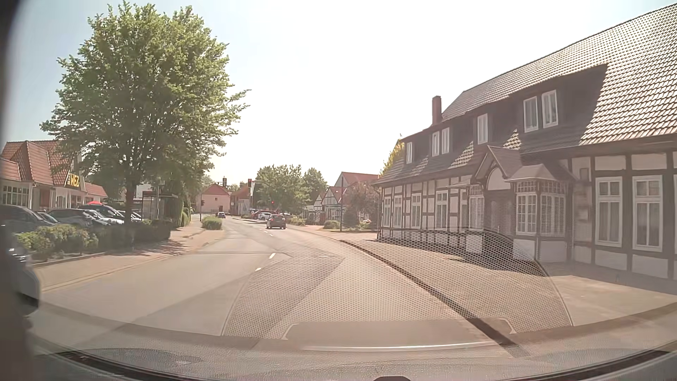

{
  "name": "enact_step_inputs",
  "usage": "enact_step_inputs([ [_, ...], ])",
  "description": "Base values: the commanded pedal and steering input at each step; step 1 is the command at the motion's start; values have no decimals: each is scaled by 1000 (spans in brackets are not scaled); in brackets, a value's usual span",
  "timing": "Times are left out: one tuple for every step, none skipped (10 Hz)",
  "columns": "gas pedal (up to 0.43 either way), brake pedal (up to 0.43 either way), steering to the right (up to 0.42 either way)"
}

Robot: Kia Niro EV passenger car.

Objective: Follow the waypoints while adhering to traffic rules and regulations

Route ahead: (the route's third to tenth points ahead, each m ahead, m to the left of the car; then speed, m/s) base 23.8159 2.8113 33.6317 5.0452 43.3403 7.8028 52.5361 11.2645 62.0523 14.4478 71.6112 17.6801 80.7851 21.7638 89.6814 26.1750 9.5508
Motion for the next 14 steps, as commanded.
enact_step_inputs([
  [118, 0, -27],
  [118, 0, -28],
  [118, 0, -28],
  [87, 0, -29],
  [87, 0, -29],
  [87, 0, -29],
  [87, 0, -30],
  [87, 0, -31],
  [79, 0, -33],
  [67, 0, -34],
  [67, 0, -37],
  [67, 0, -38],
  [67, 0, -38],
  [67, 0, -39],
])
